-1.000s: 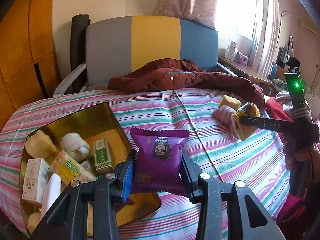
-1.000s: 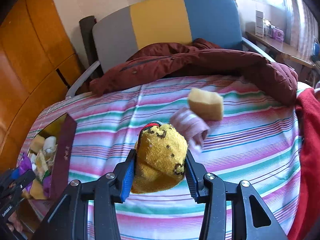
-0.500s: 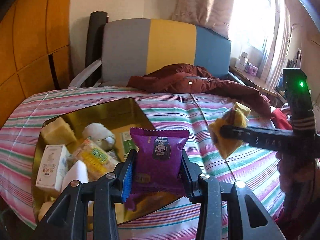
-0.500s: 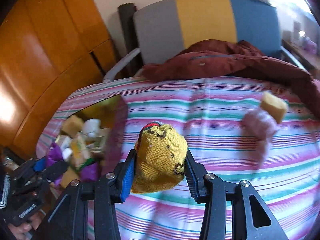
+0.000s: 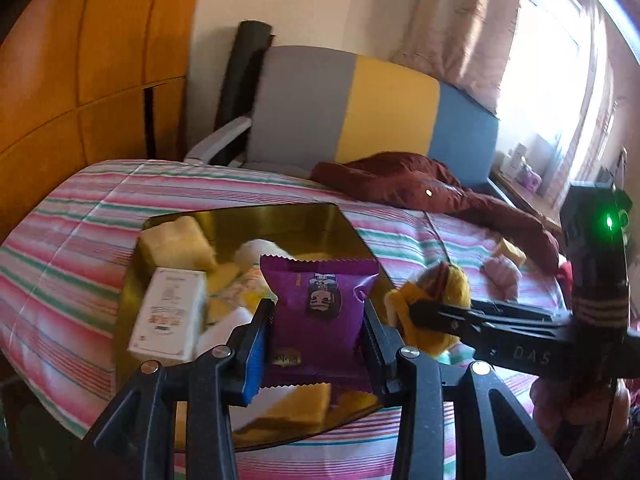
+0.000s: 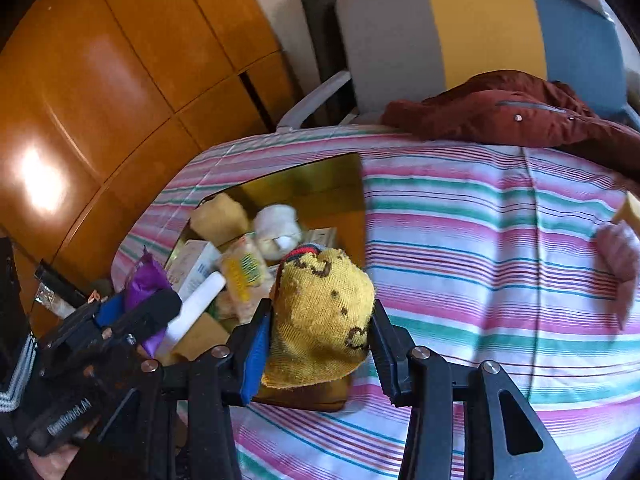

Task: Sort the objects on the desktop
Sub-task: 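Carry the yellow knitted sock and purple packet into the gold tray and release both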

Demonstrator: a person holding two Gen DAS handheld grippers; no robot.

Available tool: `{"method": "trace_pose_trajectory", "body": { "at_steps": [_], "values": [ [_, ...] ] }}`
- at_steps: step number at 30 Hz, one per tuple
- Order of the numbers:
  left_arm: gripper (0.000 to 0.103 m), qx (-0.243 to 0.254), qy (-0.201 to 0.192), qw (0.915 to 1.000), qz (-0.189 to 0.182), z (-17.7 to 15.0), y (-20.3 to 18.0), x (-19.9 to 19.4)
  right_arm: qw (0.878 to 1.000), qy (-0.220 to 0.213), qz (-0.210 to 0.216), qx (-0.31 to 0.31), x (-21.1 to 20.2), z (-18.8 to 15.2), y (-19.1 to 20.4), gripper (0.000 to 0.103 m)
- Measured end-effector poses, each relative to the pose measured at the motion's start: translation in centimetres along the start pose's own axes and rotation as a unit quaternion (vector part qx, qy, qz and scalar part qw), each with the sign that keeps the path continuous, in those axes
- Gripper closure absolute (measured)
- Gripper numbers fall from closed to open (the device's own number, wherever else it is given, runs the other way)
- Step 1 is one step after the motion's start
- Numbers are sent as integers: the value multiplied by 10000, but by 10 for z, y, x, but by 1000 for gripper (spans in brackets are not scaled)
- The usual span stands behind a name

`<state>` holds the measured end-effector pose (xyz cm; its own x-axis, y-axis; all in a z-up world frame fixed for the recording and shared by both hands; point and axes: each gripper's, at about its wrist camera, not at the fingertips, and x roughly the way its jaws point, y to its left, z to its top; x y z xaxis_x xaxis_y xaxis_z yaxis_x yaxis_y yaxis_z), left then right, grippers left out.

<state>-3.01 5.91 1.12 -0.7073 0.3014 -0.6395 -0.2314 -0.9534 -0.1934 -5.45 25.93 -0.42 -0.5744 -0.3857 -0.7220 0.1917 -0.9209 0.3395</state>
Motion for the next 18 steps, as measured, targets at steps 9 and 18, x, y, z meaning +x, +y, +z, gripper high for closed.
{"method": "trace_pose_trajectory", "body": {
  "at_steps": [9,18],
  "values": [
    [62,-478,-14,9985,272,8,46,4,9998,36,166,-90,14,12,21,56],
    [62,-604,84,9978,244,24,57,25,9997,193,156,-55,38,30,26,56]
  ]
}}
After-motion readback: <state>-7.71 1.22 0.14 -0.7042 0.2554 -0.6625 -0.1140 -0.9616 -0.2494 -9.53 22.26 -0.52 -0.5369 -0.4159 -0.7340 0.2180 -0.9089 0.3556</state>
